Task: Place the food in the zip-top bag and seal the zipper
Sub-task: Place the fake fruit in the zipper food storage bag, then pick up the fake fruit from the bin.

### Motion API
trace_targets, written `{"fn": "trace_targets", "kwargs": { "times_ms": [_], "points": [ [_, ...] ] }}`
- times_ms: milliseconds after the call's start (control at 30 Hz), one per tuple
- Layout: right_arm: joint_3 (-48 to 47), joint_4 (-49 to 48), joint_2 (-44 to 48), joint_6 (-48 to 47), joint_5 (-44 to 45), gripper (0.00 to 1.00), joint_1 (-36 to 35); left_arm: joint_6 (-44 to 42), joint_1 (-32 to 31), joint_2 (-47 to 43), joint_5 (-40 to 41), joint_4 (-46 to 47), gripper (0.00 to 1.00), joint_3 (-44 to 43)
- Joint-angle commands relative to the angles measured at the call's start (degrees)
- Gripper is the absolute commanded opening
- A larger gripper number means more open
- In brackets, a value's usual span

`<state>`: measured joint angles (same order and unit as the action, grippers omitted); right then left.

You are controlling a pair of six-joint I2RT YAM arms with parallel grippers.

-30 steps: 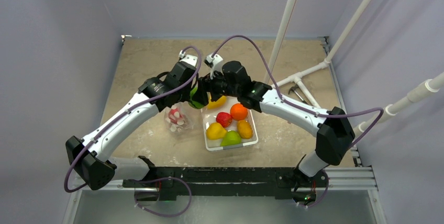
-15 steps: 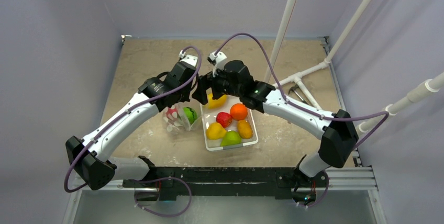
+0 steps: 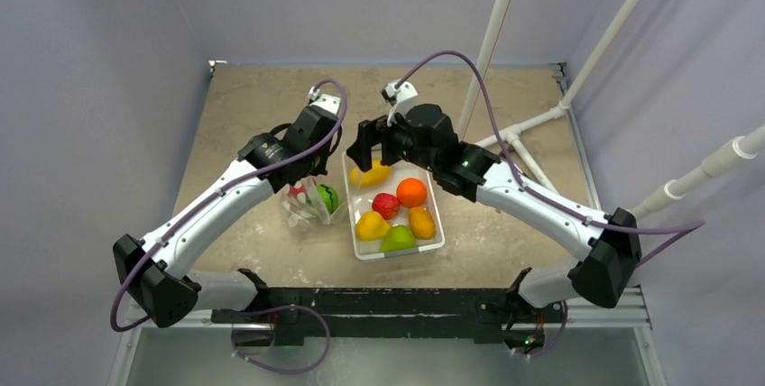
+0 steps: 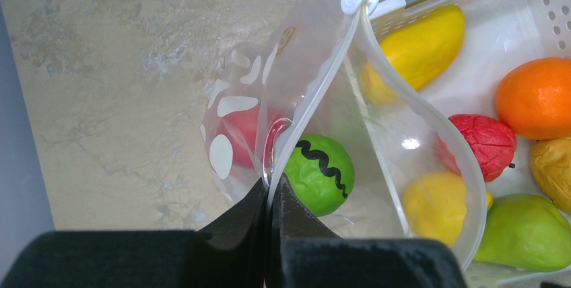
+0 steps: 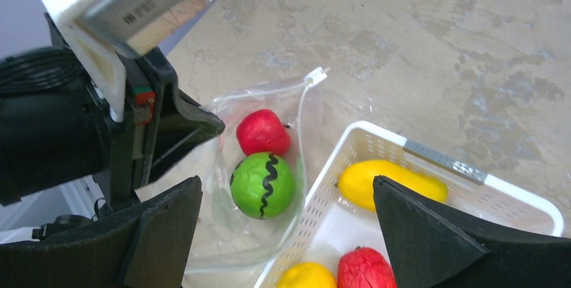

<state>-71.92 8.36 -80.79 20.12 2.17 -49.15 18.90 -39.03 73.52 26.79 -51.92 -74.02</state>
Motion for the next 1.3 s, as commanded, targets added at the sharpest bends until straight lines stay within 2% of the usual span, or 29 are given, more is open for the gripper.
{"fn": "trace_targets", "kwargs": {
  "times_ms": [0, 267, 733, 1000, 1267],
  "points": [
    [2.5, 2.9, 2.3, 2.4, 6.5, 0.99, 1.0, 0.0, -0.1, -0.5, 0.2, 1.2, 0.00, -1.7],
    [6.6, 6.7, 4.3, 4.7, 11.1, 0.96, 2.8, -0.2, -0.1, -0.6, 0.4, 1.5, 0.00, -1.6],
    [9.9, 11.3, 1.6, 8.9, 14.4, 0.77, 3.4, -0.6, -0.1, -0.5, 0.5, 1.9, 0.00, -1.3],
    [10.2, 13.5, -1.6, 11.3, 13.3, 0.77, 3.4, -1.0, -0.1, -1.1, 0.4, 2.1, 0.00, -1.1],
    [11.1, 13.9, -3.0, 14.6, 16.9, 0.80, 3.4, -1.9, -0.1, -1.2, -1.5, 3.1, 0.00, -0.7]
  ]
}}
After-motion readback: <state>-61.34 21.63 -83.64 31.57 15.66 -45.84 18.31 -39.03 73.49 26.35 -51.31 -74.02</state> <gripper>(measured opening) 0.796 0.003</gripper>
